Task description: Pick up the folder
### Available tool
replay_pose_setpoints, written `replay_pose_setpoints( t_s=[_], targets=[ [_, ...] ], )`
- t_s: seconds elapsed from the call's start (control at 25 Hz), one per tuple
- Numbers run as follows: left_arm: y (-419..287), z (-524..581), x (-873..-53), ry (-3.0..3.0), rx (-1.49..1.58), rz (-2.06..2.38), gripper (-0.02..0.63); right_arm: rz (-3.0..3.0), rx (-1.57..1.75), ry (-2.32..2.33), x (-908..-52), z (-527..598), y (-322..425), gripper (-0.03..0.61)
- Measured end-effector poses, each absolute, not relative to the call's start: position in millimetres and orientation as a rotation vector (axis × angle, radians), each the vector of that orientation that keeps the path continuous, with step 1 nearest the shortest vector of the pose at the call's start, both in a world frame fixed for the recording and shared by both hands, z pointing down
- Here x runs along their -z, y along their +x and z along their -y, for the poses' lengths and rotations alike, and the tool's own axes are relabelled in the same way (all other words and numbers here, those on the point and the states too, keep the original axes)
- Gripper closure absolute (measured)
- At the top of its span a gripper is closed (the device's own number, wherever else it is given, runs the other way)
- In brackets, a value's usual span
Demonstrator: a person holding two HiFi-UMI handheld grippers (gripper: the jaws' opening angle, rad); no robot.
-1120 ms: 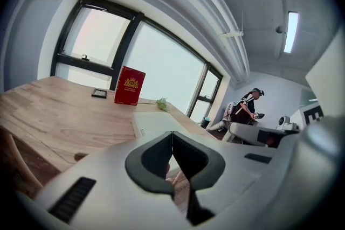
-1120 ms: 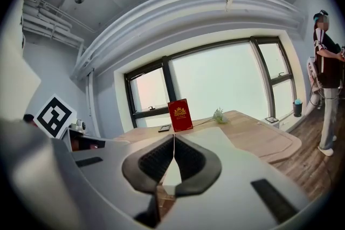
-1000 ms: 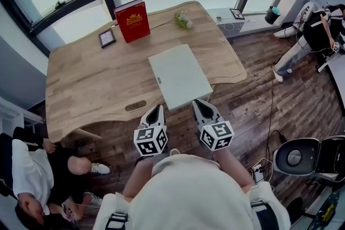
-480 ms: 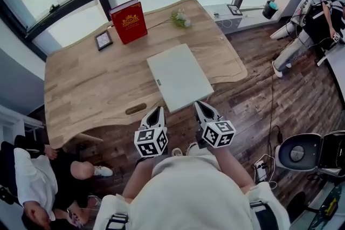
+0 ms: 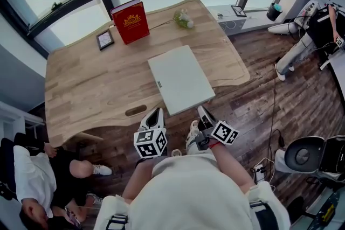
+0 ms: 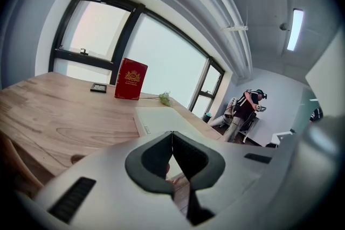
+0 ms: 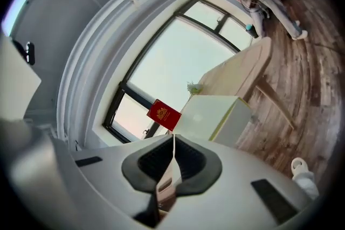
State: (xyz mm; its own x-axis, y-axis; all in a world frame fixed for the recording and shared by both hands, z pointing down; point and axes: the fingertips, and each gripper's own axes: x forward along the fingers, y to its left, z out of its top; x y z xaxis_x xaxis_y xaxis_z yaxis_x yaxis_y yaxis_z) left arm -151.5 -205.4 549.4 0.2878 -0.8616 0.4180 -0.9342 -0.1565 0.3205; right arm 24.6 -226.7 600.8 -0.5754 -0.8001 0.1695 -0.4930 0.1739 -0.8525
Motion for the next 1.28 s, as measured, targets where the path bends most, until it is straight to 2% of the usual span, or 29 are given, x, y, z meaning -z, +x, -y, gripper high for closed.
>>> replay_pose_setpoints(
  t_s=[0.28,0.36,0.48,0.56,1.0,1.28],
  targets=[
    [-153.3,212.6,-548.7,2.029,-0.185,1.625,0.592,-1.928,1.524,-1.084,-629.3,234.2,30.8,0.547],
    [-155.6,213.7,-550.8,2.022,-0.191,1.632,0.592,-1.885,1.556,-1.037,-635.1,237.1,29.1,0.449],
    [-158.2,215.5,-554.2,2.008,-0.197,1.643,0.592,-1.838,1.596,-0.967,-646.1,242.8,29.1,0.336],
    [-159.4,217.0,-554.8,2.002,-0.198,1.649,0.592,-1.8,1.63,-0.953,-652.8,245.6,28.9,0.292],
    [-162.2,222.9,-557.6,1.982,-0.21,1.675,0.592,-1.673,1.713,-0.986,-688.4,261.6,32.0,0.16],
    [-163.0,224.3,-560.1,1.967,-0.219,1.687,0.592,-1.633,1.712,-0.996,-698.2,283.1,28.1,0.11]
  ],
)
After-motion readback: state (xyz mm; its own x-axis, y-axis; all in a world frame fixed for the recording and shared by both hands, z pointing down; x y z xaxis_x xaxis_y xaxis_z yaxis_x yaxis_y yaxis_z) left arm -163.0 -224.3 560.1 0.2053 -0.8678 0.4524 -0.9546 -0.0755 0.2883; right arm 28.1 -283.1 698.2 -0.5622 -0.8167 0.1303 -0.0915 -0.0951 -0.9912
